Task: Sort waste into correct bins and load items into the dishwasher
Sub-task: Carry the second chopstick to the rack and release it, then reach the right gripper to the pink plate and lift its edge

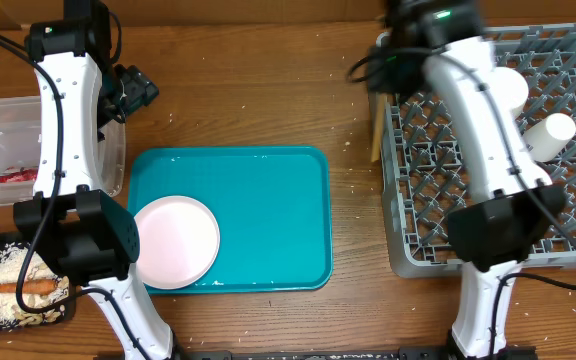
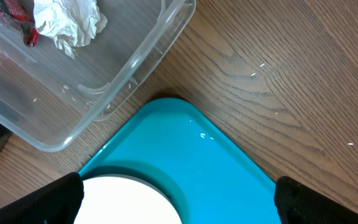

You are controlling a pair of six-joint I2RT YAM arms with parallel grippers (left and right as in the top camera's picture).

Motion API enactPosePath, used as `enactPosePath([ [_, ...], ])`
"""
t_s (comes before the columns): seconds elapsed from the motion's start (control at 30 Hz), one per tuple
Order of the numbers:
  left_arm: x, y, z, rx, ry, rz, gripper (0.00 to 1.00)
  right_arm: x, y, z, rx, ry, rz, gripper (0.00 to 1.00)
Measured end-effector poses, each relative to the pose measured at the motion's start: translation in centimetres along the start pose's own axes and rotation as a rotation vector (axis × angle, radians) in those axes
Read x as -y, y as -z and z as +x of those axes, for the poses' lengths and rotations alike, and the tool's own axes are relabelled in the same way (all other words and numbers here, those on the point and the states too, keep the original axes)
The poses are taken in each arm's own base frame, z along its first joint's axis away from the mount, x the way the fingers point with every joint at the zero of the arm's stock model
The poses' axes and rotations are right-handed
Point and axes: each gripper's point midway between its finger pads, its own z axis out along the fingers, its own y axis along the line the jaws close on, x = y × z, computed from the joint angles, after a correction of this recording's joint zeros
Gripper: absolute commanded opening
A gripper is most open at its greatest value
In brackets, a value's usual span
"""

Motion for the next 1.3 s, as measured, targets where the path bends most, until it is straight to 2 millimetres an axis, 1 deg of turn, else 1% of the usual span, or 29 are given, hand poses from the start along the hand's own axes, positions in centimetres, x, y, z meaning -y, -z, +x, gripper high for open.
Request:
enactPosePath([
  [0.07, 0.0, 0.0, 0.0, 0.000, 0.000, 0.000, 1.00, 3.4, 0.1, -1.1, 0.010, -0.022, 0.024, 0.05],
  [0.1, 0.0, 0.0, 0.0, 0.000, 0.000, 0.000, 1.00, 4.6, 0.1, -1.5, 0.018, -0.030, 0.031, 0.05],
  [0.2, 0.0, 0.0, 0.0, 0.000, 0.000, 0.000, 1.00, 6.9, 0.2, -2.2, 0.031, -0.036, 0.045, 0.07],
  [0.23, 0.0, 0.0, 0.0, 0.000, 0.000, 0.000, 1.00, 7.3, 0.2, -2.3, 0.032, -0.026, 0.047, 0.08],
  [0.4, 0.0, 0.0, 0.0, 0.000, 0.000, 0.000, 1.00, 7.0, -0.1, -2.3, 0.027, 0.010, 0.038, 0.14],
  [0.5, 0.0, 0.0, 0.0, 0.000, 0.000, 0.000, 1.00, 6.6, -0.9, -2.1, 0.005, 0.026, 0.027, 0.36],
  [0.53, 0.0, 0.0, 0.0, 0.000, 0.000, 0.000, 1.00, 6.5, -1.2, -2.0, -0.004, 0.029, 0.025, 0.41],
  [0.7, 0.0, 0.0, 0.0, 0.000, 0.000, 0.000, 1.00, 5.7, -2.8, -1.5, -0.045, 0.042, 0.014, 0.46],
  [0.83, 0.0, 0.0, 0.0, 0.000, 0.000, 0.000, 1.00, 4.9, -2.9, -0.9, -0.069, 0.043, -0.025, 0.50],
  [0.93, 0.0, 0.0, 0.0, 0.000, 0.000, 0.000, 1.00, 3.8, -2.7, -0.1, -0.106, 0.040, -0.085, 0.53],
  [1.0, 0.0, 0.0, 0.0, 0.000, 0.000, 0.000, 1.00, 2.7, -2.6, 0.5, -0.132, 0.039, -0.143, 0.54],
  [1.03, 0.0, 0.0, 0.0, 0.000, 0.000, 0.000, 1.00, 1.7, -2.4, 1.0, -0.149, 0.042, -0.184, 0.54],
  [1.07, 0.0, 0.0, 0.0, 0.000, 0.000, 0.000, 1.00, 0.5, -2.2, 1.4, -0.166, 0.050, -0.230, 0.57],
  [1.1, 0.0, 0.0, 0.0, 0.001, 0.000, 0.000, 1.00, -0.1, -2.1, 1.7, -0.174, 0.054, -0.247, 0.59],
  [1.2, 0.0, 0.0, 0.0, 0.000, 0.000, 0.000, 1.00, -4.4, -1.6, 3.4, -0.215, 0.117, -0.339, 0.78],
  [1.23, 0.0, 0.0, 0.0, 0.000, 0.000, 0.000, 1.00, -6.2, -1.4, 4.1, -0.225, 0.146, -0.366, 0.81],
  [1.27, 0.0, 0.0, 0.0, 0.000, 0.000, 0.000, 1.00, -7.8, -1.3, 4.8, -0.231, 0.182, -0.384, 0.88],
  [1.3, 0.0, 0.0, 0.0, 0.000, 0.000, 0.000, 1.00, -10.0, -1.1, 5.7, -0.236, 0.228, -0.410, 1.00],
])
